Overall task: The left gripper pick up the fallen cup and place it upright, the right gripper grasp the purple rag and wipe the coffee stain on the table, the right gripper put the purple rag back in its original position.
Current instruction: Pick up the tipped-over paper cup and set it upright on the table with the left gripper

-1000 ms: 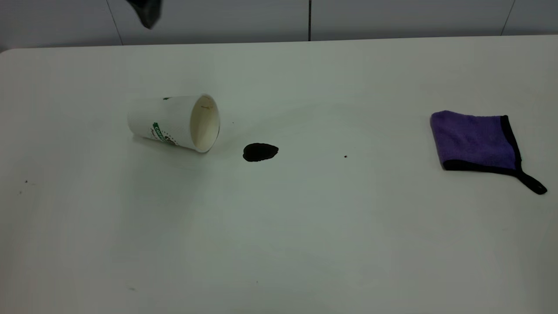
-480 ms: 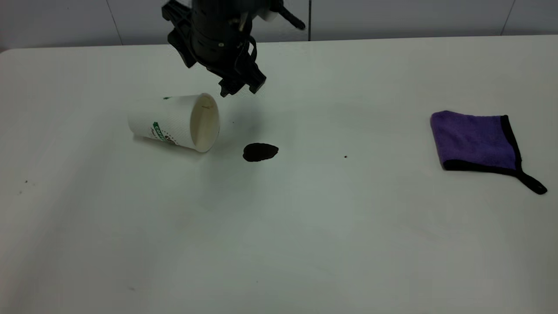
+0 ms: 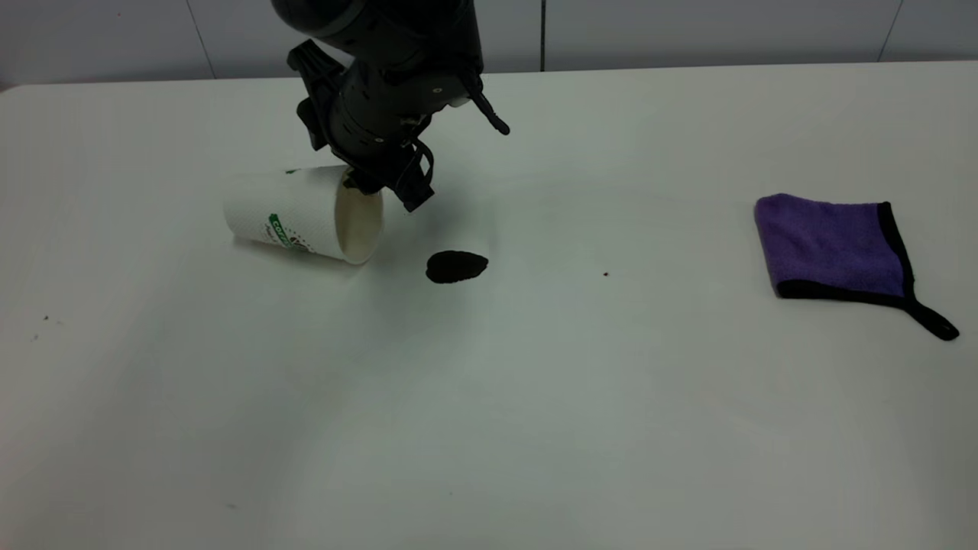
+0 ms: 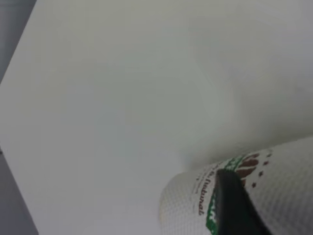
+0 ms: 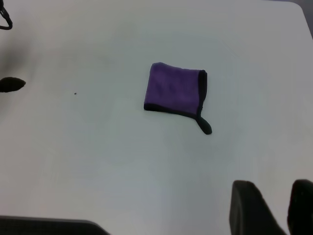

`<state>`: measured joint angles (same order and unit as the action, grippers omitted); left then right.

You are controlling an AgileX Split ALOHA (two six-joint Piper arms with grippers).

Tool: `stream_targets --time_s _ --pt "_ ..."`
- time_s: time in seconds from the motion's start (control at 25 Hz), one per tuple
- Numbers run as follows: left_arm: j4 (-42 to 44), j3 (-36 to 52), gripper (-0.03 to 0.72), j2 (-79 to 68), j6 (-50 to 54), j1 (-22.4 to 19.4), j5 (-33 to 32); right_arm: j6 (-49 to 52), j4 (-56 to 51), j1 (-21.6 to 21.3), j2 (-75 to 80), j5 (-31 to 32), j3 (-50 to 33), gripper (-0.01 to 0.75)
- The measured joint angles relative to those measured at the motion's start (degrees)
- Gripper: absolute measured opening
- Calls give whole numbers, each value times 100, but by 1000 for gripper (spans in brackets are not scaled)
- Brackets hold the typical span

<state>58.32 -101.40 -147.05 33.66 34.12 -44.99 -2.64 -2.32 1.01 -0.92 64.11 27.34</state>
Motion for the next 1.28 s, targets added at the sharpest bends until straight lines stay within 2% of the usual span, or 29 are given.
stream_targets --time_s 0.12,0.16,0.24,0.36,0.48,0.68,0.96,1.16,1.28 --pt "64 -8 135 18 11 -89 -132 0 0 0 0 0 0 239" --pt "110 -8 83 49 -18 -100 -204 0 0 0 0 0 0 239" --pt "51 -8 37 263 -146 -109 -362 0 0 0 0 0 0 239" --pt "-501 -8 28 852 -582 -114 -496 0 0 0 0 1 0 239" --pt "-1463 -8 26 1574 -1181 -301 -496 0 0 0 0 1 0 239" --pt "-3638 -28 26 2255 -2355 -1212 -199 0 0 0 0 1 0 239" --pt "-6415 -28 26 1908 -4520 -2403 567 0 0 0 0 1 0 239" --pt "-8038 -28 26 1416 -6273 -2793 968 0 0 0 0 1 0 239" --pt "-8680 -28 26 1149 -7001 -2914 1076 0 0 0 0 1 0 239"
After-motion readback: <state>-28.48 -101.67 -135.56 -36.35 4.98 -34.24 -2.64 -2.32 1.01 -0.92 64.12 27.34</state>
